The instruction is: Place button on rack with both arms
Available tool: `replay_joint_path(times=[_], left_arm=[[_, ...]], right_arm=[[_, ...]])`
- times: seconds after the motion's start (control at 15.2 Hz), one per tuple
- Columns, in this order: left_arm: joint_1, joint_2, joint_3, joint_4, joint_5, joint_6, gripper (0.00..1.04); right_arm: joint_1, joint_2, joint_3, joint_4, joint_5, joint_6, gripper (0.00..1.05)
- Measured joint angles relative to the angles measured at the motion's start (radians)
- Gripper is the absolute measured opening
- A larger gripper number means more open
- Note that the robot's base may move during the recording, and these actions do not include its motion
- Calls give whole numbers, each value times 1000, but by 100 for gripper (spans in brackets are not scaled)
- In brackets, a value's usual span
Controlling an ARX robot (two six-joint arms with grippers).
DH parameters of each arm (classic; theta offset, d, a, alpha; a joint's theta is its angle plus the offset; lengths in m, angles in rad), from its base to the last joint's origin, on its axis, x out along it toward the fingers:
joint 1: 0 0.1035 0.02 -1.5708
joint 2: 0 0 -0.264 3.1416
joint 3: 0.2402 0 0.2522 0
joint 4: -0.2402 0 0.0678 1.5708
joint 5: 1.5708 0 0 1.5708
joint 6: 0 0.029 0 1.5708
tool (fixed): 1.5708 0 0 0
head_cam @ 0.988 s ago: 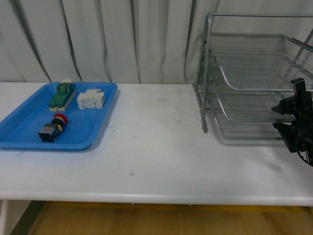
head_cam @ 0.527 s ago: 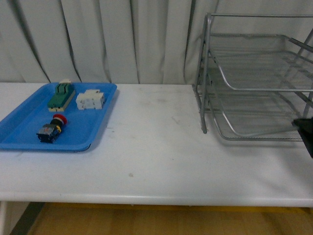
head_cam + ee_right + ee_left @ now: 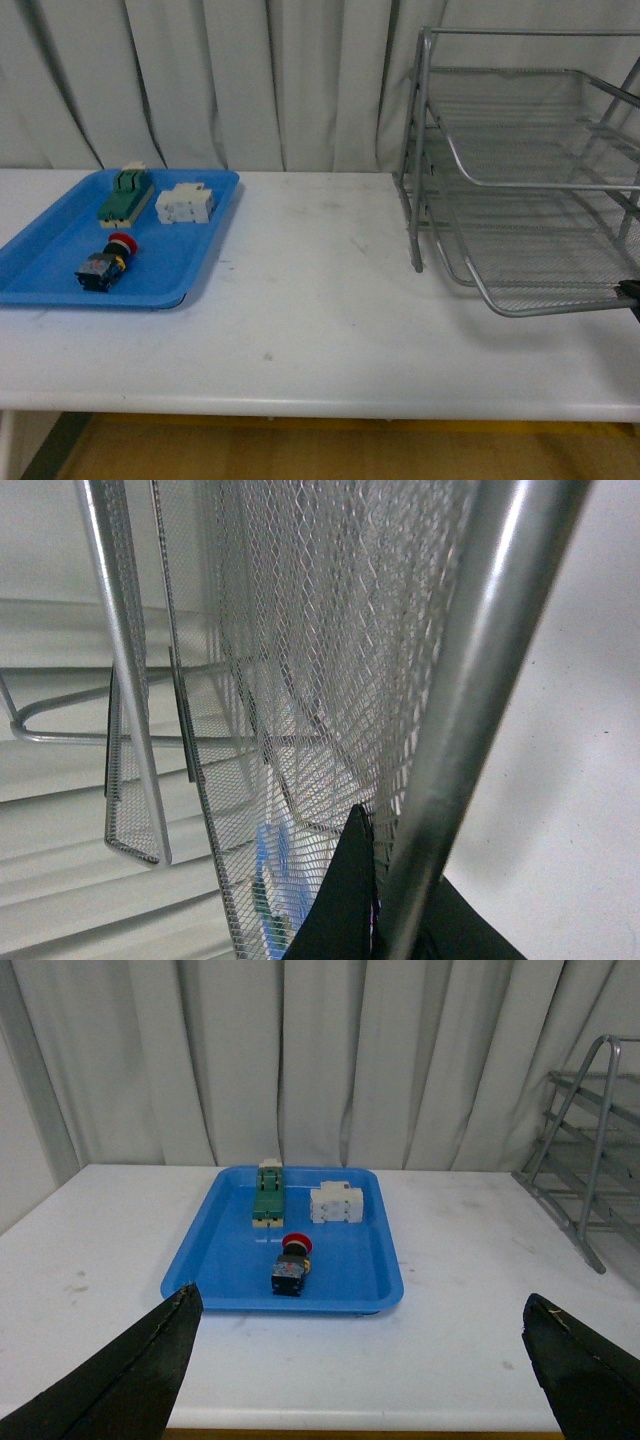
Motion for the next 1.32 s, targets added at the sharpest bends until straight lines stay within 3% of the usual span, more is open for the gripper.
replay_joint_path(times=[0.59, 0.86, 1.12, 1.25, 1.32], left_arm=[[0, 0, 0, 0, 0, 0, 98], [0, 0, 0, 0, 0, 0, 98], [0, 0, 0, 0, 0, 0, 98], [0, 0, 0, 0, 0, 0, 98], [0, 0, 0, 0, 0, 0, 98]], right_arm=[[-13, 33, -68, 89, -47, 65, 4], [-14, 9, -133, 115, -75, 18, 51], [-5, -175, -276, 26, -45, -157, 100], [35, -372, -368, -173, 58, -292, 98], [90, -539, -419, -295, 179, -404, 98]])
